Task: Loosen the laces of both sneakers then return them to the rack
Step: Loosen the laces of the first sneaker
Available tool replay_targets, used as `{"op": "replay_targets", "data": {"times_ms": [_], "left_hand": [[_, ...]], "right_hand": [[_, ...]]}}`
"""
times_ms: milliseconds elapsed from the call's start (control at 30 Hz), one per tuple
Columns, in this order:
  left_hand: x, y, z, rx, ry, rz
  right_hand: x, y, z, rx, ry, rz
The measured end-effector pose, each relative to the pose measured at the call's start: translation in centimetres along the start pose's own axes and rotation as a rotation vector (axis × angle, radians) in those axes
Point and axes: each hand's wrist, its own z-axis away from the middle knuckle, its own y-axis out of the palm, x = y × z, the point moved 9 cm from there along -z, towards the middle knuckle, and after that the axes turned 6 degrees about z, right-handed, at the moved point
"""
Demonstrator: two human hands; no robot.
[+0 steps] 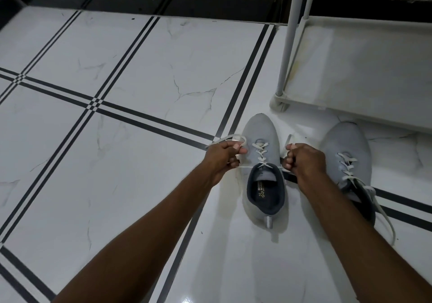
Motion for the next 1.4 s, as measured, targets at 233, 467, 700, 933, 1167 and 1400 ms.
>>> {"op": "replay_targets", "data": {"times_ms": [233, 467, 700, 933, 1167, 1400], "left_hand": [[0.0, 1.6, 0.1, 0.065, -0.049, 0.001], [0.0, 6.9, 1.1, 0.285, -0.06, -0.191], [-2.7, 7.3, 2.4, 0.358, 0.023, -0.374], [-4.3, 7.5, 2.8, 0.357, 0.151, -0.57], [-5.4, 6.6, 2.6, 0.274, 0.305, -0.464], [-6.0, 7.0, 2.9, 0.357, 0.366, -0.58]], "right_hand": [[4.9, 1.0, 2.8, 0.175, -0.323, 0.188], [8.8, 4.6, 4.6, 0.331, -0.585, 0.487], [6.5, 4.0, 3.0, 0.387, -0.434, 0.625], [7.7, 3.3, 4.5, 0.226, -0.685, 0.999], [9.4, 1.3, 5.1, 0.145, -0.654, 0.758], [6.1, 1.3, 6.0, 0.347, -0.223, 1.056]]}}
